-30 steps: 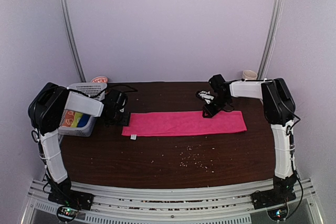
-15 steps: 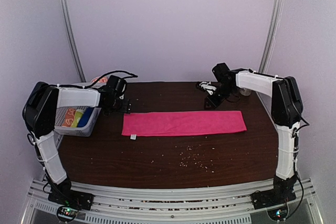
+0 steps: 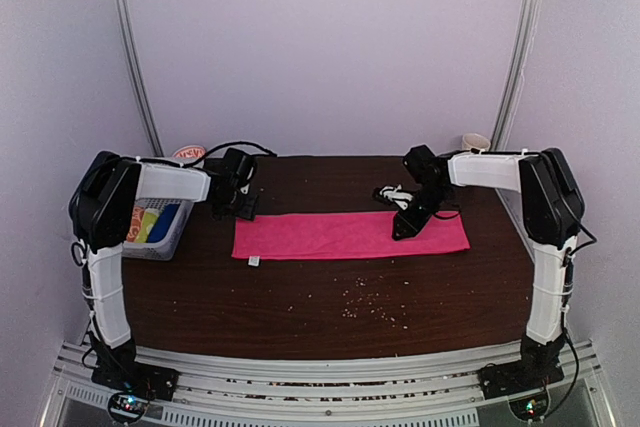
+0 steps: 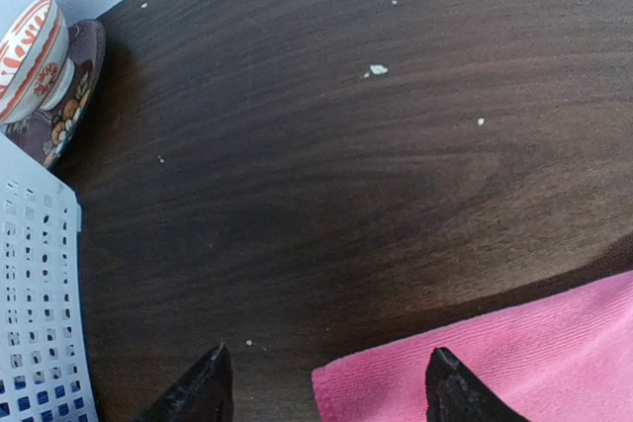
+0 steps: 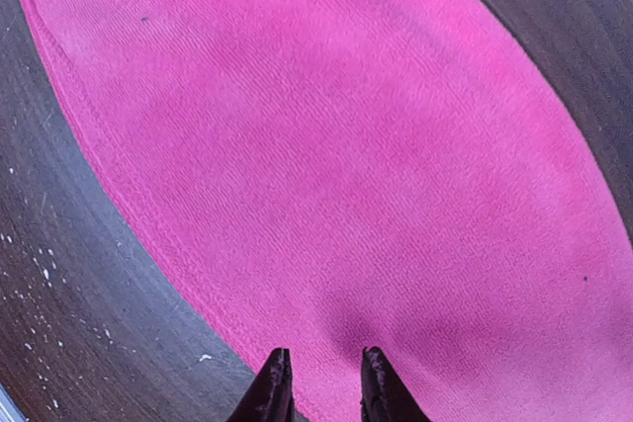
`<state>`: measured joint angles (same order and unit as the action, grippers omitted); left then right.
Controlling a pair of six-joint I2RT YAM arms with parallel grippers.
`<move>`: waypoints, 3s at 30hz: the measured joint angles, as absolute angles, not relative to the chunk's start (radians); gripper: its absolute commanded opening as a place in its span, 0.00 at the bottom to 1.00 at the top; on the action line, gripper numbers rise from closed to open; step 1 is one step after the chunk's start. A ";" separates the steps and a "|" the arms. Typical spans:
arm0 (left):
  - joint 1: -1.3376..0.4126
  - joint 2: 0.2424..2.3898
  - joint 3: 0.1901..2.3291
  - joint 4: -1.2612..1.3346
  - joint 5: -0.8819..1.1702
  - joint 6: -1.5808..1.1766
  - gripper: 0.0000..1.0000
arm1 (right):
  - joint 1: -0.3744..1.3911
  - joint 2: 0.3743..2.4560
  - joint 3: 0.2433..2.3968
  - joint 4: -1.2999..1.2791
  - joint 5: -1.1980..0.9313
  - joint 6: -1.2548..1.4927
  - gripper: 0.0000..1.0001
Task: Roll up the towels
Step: Smooth out the towel at the center of the board, then pick up the towel from the center of the board.
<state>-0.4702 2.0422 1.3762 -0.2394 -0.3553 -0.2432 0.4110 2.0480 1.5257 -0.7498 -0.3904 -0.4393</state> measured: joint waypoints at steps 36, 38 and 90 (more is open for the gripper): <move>-0.424 2.098 1.384 -0.245 -0.449 -0.210 0.98 | 0.414 1.893 1.383 -0.759 -0.110 -0.439 1.00; -0.422 2.083 1.384 -0.257 -0.447 -0.210 0.98 | 0.411 1.834 1.384 -0.748 -0.069 -0.437 1.00; -0.568 1.811 0.944 -0.084 -0.128 -0.302 0.98 | 0.151 1.916 1.220 -0.333 0.223 -0.271 1.00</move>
